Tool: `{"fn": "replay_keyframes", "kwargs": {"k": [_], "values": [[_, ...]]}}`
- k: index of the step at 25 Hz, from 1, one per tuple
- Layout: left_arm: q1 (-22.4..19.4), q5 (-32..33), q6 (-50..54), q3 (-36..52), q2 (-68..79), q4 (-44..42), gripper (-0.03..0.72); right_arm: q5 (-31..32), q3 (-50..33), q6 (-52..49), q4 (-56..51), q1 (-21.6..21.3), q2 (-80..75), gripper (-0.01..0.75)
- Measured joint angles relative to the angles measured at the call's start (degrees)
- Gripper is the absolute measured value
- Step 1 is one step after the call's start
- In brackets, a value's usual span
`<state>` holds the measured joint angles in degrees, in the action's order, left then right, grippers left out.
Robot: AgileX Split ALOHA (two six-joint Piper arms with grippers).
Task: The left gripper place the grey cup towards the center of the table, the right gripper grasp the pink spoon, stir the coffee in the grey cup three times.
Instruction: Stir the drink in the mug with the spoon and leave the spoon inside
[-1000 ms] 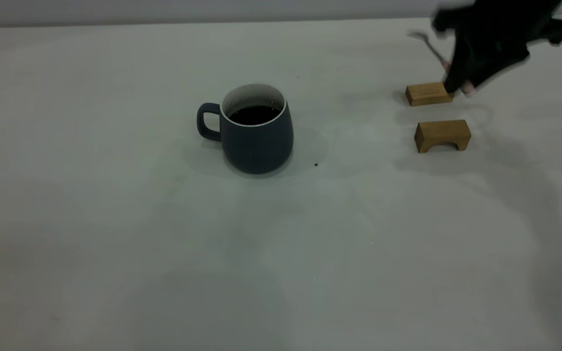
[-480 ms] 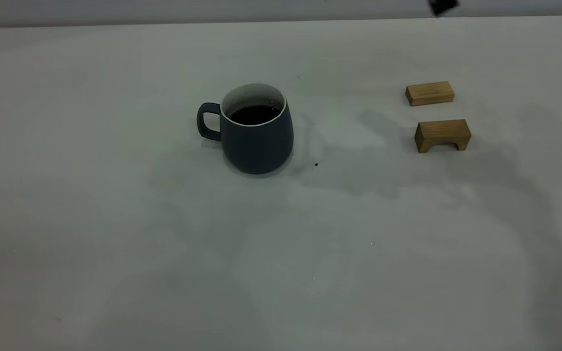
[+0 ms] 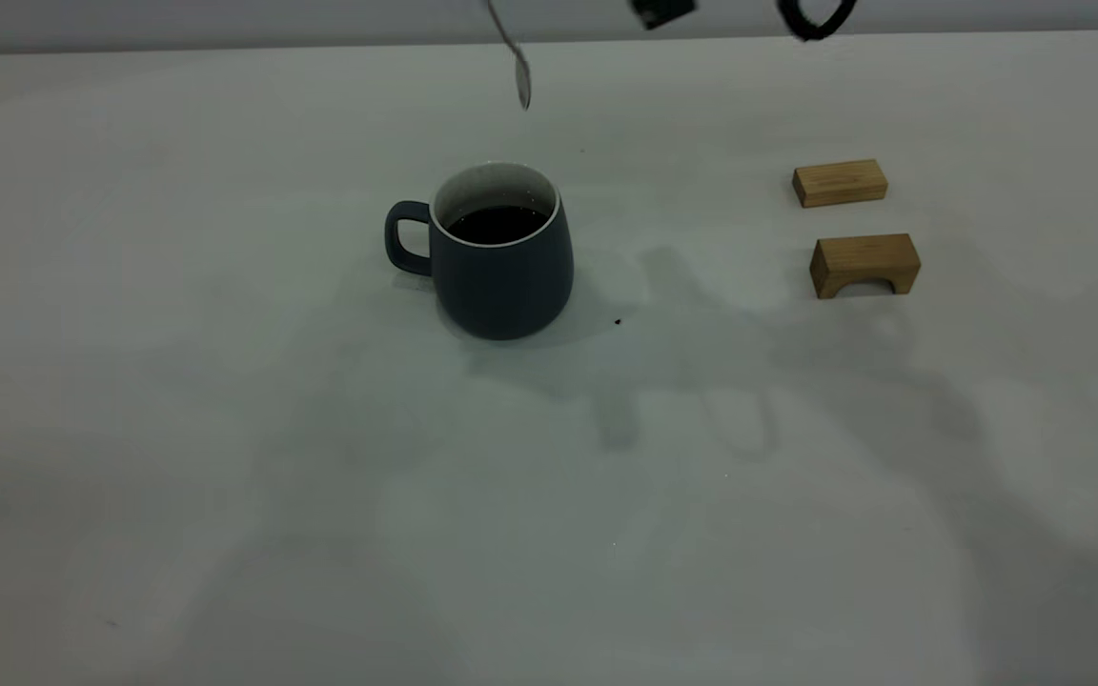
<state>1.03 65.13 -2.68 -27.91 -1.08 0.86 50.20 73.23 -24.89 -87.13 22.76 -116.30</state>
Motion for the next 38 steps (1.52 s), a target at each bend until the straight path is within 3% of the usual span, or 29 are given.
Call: {"fn": "replay_keyframes", "kwargs": {"k": [4,10,18,29,38], "values": [[0.0,0.0,0.0,0.0,0.0,0.0,0.469,-0.3,0.0,0.0,-5.2,0.1,-2.9,0.142],[0.0,0.0,0.0,0.0,0.0,0.0,0.469,0.0,1.0,7.7,-12.8,0.0,-9.8,0.142],[0.0,0.0,0.0,0.0,0.0,0.0,0.469,2.1,8.3,4.4,-13.7,-0.4,-18.1,0.142],[0.0,0.0,0.0,0.0,0.0,0.0,0.469,6.3,9.0,1.4,-13.7,-2.0,-24.8,0.142],[0.0,0.0,0.0,0.0,0.0,0.0,0.469,6.7,9.9,9.4,-13.7,-3.4,-24.9,0.142]]}}
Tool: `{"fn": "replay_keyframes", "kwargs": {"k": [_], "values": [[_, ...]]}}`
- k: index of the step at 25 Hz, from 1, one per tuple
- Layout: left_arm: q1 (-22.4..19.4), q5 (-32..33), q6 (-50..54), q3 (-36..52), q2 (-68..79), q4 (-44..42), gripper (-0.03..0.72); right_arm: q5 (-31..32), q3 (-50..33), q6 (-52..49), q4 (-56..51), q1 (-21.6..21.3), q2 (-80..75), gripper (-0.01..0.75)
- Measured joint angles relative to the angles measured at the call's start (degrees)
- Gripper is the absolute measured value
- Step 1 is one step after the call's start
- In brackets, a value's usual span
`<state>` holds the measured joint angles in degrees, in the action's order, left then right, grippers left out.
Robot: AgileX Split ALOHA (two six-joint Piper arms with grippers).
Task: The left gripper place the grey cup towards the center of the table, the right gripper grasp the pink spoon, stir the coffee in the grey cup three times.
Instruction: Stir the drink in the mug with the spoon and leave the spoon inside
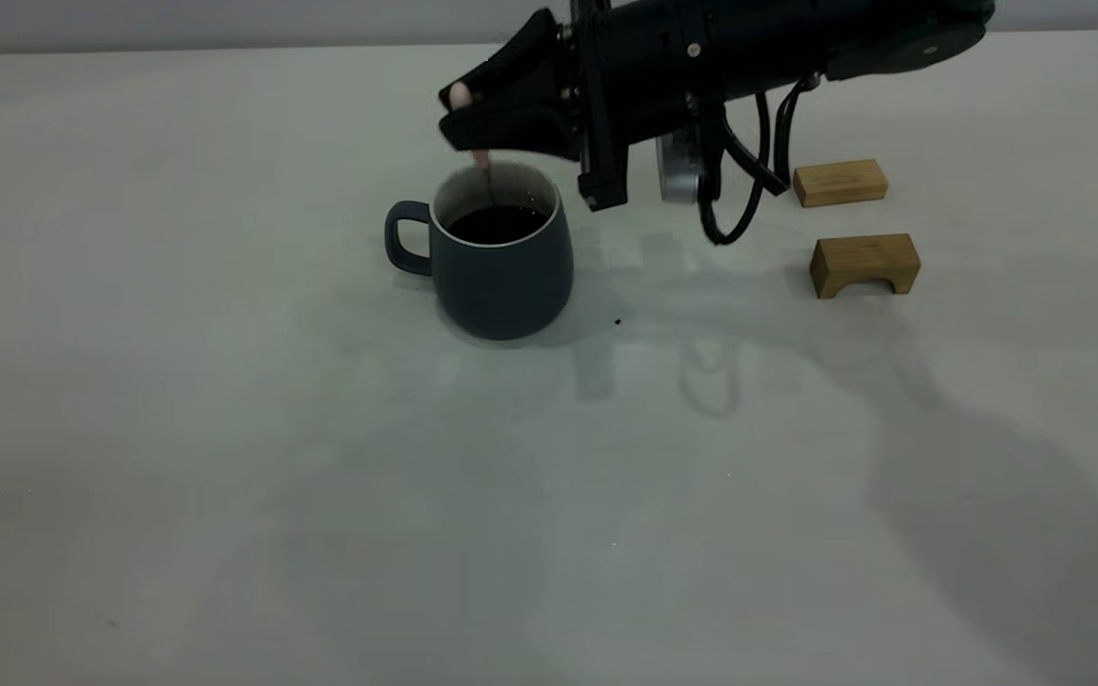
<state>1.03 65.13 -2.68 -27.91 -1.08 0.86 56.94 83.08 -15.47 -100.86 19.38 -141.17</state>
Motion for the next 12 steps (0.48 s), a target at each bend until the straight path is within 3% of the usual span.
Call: {"fn": "replay_keyframes", "kwargs": {"k": [6,12], "values": [[0.0,0.0,0.0,0.0,0.0,0.0,0.469,2.1,0.1,-3.9,4.3,-2.6,0.0,0.142],[0.0,0.0,0.0,0.0,0.0,0.0,0.469,4.4,0.2,-7.4,3.3,-1.1,0.0,0.142]]}}
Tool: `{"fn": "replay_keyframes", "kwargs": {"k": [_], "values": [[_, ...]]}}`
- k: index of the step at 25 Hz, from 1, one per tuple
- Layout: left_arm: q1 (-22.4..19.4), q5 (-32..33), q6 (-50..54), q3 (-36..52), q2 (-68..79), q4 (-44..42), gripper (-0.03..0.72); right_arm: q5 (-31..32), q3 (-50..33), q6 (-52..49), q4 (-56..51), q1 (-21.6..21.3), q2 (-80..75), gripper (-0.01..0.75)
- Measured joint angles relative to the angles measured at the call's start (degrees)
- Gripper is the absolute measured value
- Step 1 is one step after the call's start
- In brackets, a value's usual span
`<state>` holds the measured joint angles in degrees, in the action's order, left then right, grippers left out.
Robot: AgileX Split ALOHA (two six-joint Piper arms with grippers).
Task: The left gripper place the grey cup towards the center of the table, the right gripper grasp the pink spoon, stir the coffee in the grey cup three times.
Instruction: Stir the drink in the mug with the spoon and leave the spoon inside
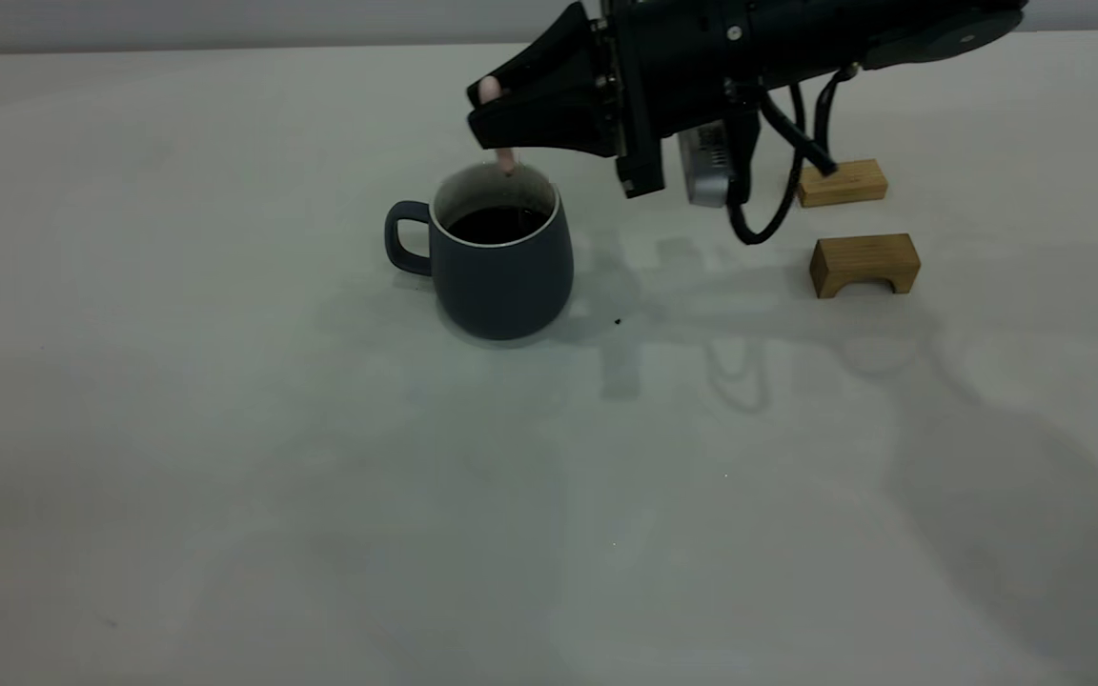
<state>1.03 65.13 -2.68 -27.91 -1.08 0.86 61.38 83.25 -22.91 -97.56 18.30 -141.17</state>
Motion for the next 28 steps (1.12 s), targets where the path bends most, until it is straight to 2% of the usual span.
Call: {"fn": "replay_keyframes", "kwargs": {"k": [5,11,15,20,24,28], "values": [[0.0,0.0,0.0,0.0,0.0,0.0,0.469,-1.8,0.7,5.1,-3.0,1.8,0.0,0.142],[0.0,0.0,-0.1,0.0,0.0,0.0,0.469,-4.5,0.8,8.2,-1.8,0.4,0.0,0.142],[0.0,0.0,-0.1,0.0,0.0,0.0,0.469,-2.0,0.8,4.4,1.4,-1.2,0.0,0.142],[0.0,0.0,0.0,0.0,0.0,0.0,0.469,-1.1,0.8,-0.9,2.5,0.4,0.0,0.142],[0.0,0.0,0.0,0.0,0.0,0.0,0.469,-4.7,0.9,0.8,-1.8,3.3,0.0,0.142],[0.0,0.0,0.0,0.0,0.0,0.0,0.469,-9.6,2.0,5.1,-3.3,4.2,0.0,0.142]]}}
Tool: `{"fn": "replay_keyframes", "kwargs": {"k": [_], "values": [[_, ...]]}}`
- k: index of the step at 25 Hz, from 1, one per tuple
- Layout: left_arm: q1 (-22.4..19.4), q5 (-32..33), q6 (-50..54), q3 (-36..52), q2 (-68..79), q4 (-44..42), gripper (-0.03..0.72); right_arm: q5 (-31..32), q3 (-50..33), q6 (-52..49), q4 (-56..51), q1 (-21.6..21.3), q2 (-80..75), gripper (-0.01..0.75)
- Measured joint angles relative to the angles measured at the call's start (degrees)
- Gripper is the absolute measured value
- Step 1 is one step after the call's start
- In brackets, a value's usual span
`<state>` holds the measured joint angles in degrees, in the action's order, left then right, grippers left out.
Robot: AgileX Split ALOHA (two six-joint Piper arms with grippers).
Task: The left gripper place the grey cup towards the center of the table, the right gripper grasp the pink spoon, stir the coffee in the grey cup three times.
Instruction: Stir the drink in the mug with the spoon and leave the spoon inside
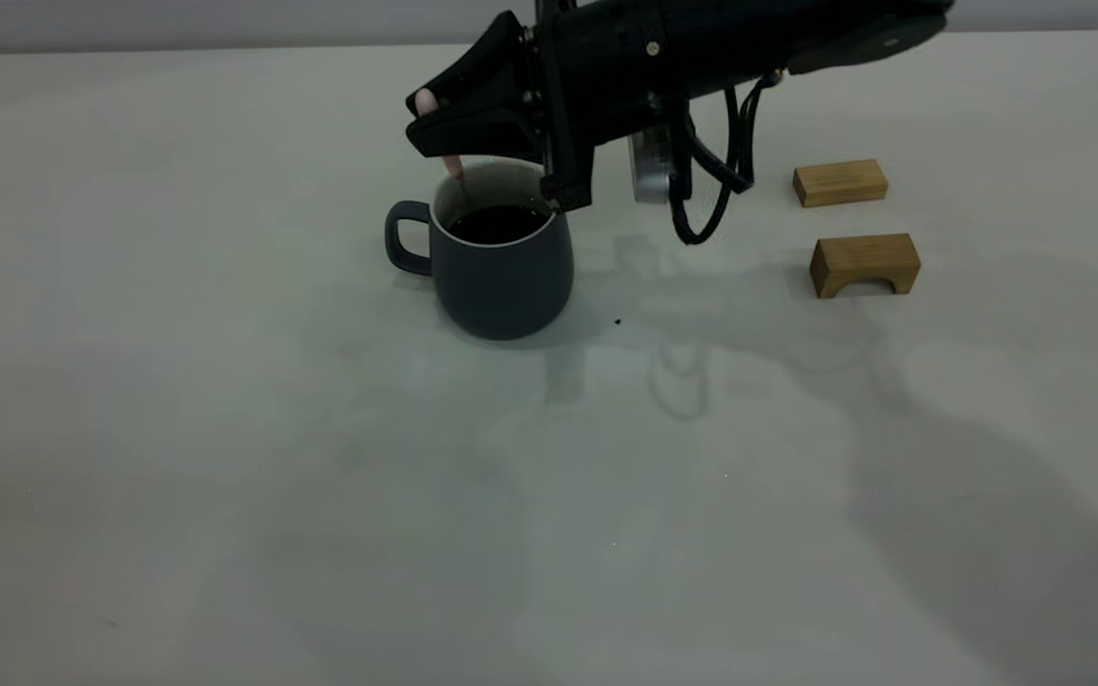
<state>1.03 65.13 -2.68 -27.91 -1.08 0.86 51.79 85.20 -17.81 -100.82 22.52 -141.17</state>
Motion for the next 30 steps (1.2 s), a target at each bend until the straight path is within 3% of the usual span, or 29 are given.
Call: {"fn": "replay_keyframes", "kwargs": {"k": [4,8,12,17,24,30], "values": [[0.0,0.0,0.0,0.0,0.0,0.0,0.469,-1.6,0.0,2.7,0.3,-1.2,-0.1,0.142],[0.0,0.0,0.0,0.0,0.0,0.0,0.469,2.0,0.0,2.5,2.7,-2.9,-0.1,0.142],[0.0,0.0,0.0,0.0,0.0,0.0,0.469,6.0,0.0,-2.1,6.8,-3.2,-0.1,0.142],[0.0,0.0,0.0,0.0,0.0,0.0,0.469,6.2,0.0,-6.3,11.9,-2.8,-0.1,0.142],[0.0,0.0,0.0,0.0,0.0,0.0,0.469,3.6,0.0,-0.9,2.1,-0.1,-0.1,0.142],[0.0,0.0,0.0,0.0,0.0,0.0,0.469,1.2,0.0,3.0,0.8,-1.3,-0.2,0.142]]}}
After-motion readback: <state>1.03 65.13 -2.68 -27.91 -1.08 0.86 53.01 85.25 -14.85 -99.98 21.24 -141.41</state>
